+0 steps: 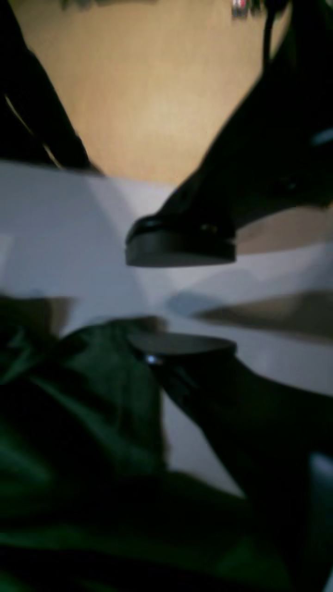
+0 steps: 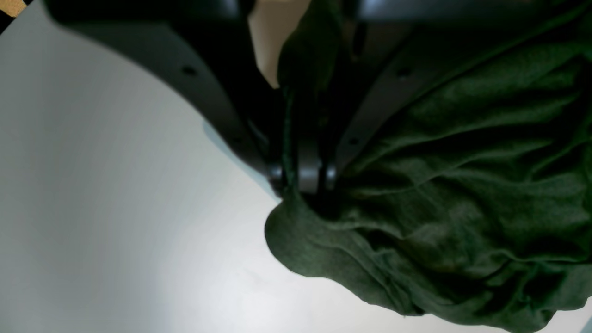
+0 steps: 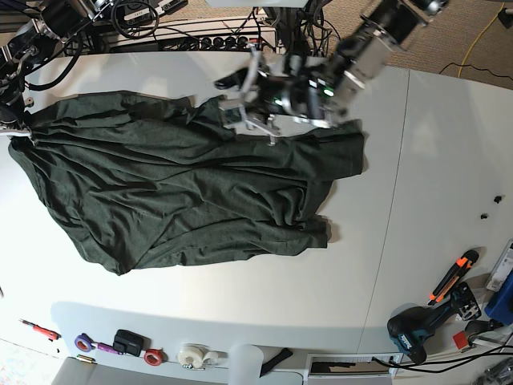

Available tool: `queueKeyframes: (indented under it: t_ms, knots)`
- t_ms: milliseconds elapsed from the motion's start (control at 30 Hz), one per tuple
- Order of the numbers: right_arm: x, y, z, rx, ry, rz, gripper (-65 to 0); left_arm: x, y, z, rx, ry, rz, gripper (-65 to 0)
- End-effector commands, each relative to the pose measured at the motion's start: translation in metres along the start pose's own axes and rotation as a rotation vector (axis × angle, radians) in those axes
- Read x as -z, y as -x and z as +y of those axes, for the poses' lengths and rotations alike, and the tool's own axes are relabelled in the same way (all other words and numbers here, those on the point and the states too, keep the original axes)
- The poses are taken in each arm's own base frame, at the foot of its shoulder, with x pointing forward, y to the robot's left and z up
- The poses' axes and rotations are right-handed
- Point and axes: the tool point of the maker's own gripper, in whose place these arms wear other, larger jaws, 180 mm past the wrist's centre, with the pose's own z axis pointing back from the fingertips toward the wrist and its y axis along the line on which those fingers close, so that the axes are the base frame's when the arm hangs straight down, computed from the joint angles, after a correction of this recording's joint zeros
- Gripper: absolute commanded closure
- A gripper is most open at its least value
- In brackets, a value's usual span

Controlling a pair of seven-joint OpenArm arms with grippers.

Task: Layout the t-shirt on the table in an organized manner, then fold the t-shirt properly
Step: 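Release the shirt with the left gripper and move it to the shirt's opposite edge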

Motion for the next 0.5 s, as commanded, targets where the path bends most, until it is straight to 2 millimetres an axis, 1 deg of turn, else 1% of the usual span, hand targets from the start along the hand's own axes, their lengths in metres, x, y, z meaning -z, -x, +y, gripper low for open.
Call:
queueKeyframes:
  t_ms: [0, 67, 133, 233, 300, 433, 467]
  knots:
    - [-0.004, -0.025, 0.0, -0.013, -0.004, -0.068, 0.0, 0.0, -0.015, 0.005, 0.039, -0.026, -0.031, -24.1]
    - [-0.004, -0.025, 0.0, -0.014, -0.004, -0.068, 0.0, 0.007, -0.013, 0.008, 0.108, -0.089, 0.011, -24.1]
    - [-0.004, -0.025, 0.0, -0.013, -0.004, -0.068, 0.0, 0.011, -0.012, 0.018, 0.185, -0.19, 0.055, -24.1]
    - [-0.004, -0.025, 0.0, -0.013, -0.004, -0.068, 0.0, 0.013, -0.016, 0.027, 0.298, -0.31, 0.085, -24.1]
    - [-0.004, -0.025, 0.0, -0.013, -0.004, -0.068, 0.0, 0.016, -0.016, 0.021, 0.34, -0.314, 0.093, -24.1]
    - [-0.004, -0.025, 0.0, -0.013, -0.004, -0.068, 0.0, 0.025, -0.012, -0.002, 0.373, -0.266, 0.105, -23.8]
    - [-0.004, -0.025, 0.0, -0.013, -0.004, -0.068, 0.0, 0.027, -0.012, -0.006, 0.375, -0.261, 0.103, -22.3]
